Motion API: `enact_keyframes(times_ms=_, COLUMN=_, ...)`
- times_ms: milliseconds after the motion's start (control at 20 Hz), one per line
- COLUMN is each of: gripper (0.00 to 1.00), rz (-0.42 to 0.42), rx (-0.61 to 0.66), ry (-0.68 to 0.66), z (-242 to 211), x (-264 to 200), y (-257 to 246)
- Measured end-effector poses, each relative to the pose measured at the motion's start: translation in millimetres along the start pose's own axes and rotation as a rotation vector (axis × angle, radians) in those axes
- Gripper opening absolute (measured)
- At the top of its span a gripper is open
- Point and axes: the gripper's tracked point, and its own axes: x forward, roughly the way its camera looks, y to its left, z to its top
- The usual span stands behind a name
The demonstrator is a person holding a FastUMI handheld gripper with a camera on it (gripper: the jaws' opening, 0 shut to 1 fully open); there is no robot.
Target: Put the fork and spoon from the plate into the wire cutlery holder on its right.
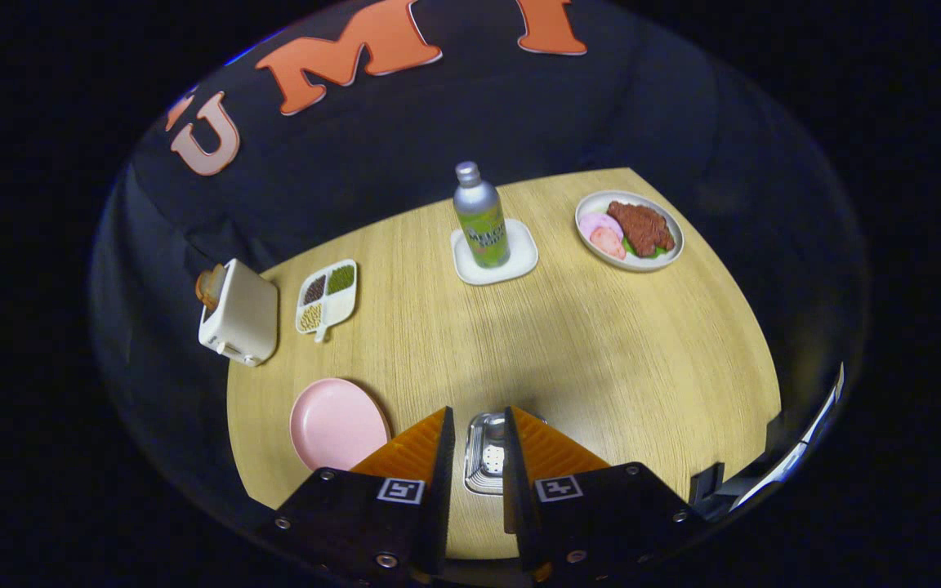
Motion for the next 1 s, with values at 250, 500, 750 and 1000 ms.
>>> enact_keyframes(times_ms=250, gripper=0.60, rz=0.012, rx=-0.098, ry=-0.348, z=54, x=-35, y=18)
enact_keyframes(times_ms=500, gripper=0.79, rz=0.045, rx=-0.150, ry=-0.662, z=95, x=-96, y=46)
enact_keyframes(times_ms=750, gripper=0.83, rz=0.055, rx=-0.213, ry=-0.899, z=126, x=-153, y=67)
enact_keyframes(times_ms=1000, gripper=0.89, rz=0.036, rx=-0.280, ry=-0.995, z=130, x=-177, y=75)
